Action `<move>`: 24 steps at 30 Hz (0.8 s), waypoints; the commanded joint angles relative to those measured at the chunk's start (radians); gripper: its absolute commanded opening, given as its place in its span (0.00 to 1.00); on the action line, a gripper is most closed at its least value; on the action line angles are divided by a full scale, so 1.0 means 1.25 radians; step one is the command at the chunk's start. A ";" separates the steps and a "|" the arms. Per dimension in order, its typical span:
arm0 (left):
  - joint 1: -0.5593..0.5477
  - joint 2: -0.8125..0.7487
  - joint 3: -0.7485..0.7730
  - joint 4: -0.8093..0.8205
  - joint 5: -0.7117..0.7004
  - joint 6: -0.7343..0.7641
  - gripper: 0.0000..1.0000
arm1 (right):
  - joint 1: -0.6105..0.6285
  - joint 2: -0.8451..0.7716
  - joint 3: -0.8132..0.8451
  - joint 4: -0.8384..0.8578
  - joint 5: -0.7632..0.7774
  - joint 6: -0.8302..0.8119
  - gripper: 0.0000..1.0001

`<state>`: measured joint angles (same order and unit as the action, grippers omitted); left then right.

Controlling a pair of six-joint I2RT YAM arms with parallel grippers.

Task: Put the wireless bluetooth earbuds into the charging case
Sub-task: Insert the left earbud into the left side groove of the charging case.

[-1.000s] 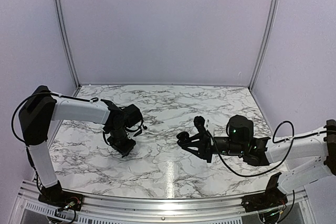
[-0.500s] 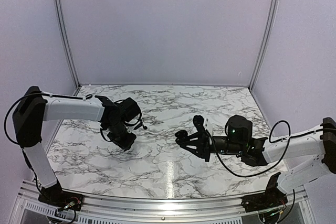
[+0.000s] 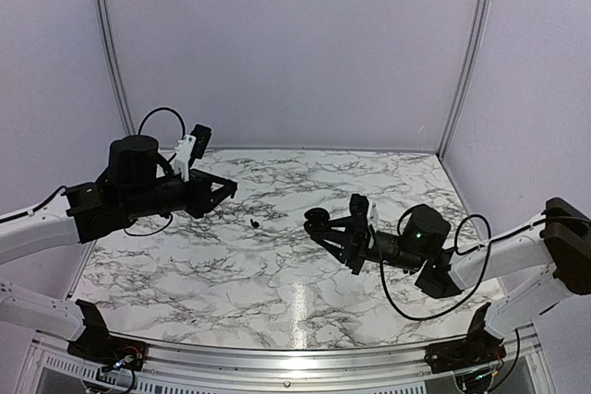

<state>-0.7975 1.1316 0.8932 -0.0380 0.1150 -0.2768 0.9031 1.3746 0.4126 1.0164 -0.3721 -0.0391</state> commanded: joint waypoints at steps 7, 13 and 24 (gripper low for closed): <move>-0.133 -0.031 -0.081 0.393 0.019 -0.011 0.03 | 0.069 0.113 0.061 0.256 0.029 -0.053 0.00; -0.171 -0.004 -0.081 0.457 0.061 -0.003 0.03 | 0.091 0.146 0.085 0.289 0.055 -0.071 0.00; -0.203 0.027 -0.079 0.477 0.099 0.024 0.02 | 0.100 0.177 0.125 0.307 0.081 -0.069 0.00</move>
<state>-1.0363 1.1545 0.7986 0.5037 0.2131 -0.2726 1.0180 1.5852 0.5285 1.3537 -0.2993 -0.1249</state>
